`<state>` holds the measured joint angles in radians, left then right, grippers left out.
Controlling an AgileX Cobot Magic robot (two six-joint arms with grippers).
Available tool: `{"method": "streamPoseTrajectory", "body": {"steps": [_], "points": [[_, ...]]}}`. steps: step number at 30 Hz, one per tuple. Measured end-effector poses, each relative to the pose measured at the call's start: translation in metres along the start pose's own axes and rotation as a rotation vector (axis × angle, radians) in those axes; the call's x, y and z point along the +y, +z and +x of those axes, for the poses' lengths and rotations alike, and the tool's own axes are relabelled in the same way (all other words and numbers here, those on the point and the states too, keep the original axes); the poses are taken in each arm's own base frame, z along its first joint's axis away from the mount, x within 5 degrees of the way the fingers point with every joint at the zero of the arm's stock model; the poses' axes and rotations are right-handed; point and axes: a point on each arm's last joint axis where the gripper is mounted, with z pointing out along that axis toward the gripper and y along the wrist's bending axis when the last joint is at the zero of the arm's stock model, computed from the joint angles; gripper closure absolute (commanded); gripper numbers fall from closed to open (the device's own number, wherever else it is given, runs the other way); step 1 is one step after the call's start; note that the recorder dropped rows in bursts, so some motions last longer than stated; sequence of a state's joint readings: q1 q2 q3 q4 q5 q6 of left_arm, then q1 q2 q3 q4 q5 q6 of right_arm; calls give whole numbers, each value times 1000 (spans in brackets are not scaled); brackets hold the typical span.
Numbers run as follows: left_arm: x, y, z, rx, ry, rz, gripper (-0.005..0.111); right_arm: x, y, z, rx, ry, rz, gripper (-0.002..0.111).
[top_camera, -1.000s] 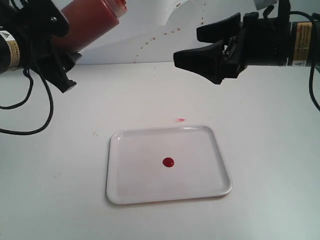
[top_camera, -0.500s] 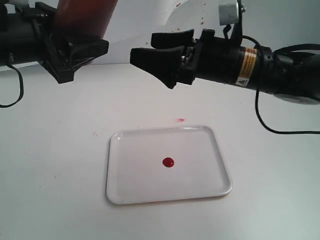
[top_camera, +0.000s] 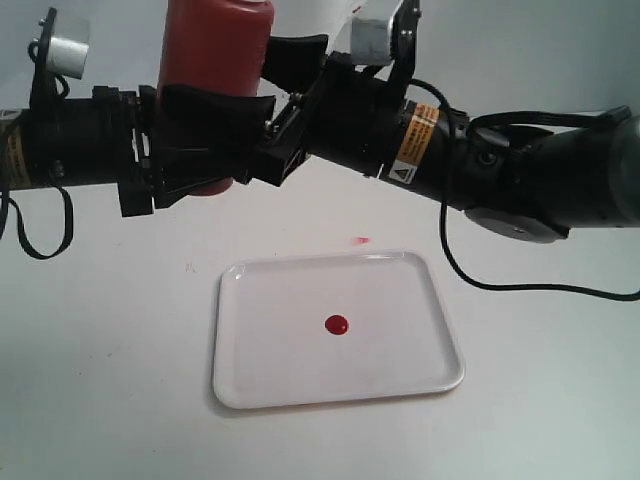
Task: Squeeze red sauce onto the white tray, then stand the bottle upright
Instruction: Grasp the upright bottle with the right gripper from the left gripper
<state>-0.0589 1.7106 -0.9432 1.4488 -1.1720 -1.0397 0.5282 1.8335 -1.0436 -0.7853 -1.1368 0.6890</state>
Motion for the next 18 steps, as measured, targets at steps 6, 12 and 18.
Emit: {"method": "streamPoseTrajectory", "body": {"steps": [6, 12, 18], "points": [[3, 3, 13, 36, -16, 37, 107, 2, 5, 3, 13, 2, 46, 14], [4, 4, 17, 50, -22, 41, 107, -2, 6, 10, 80, 17, 123, 57], [4, 4, 17, 50, -21, 45, 107, 1, 9, 11, 80, 18, 122, 108]]}}
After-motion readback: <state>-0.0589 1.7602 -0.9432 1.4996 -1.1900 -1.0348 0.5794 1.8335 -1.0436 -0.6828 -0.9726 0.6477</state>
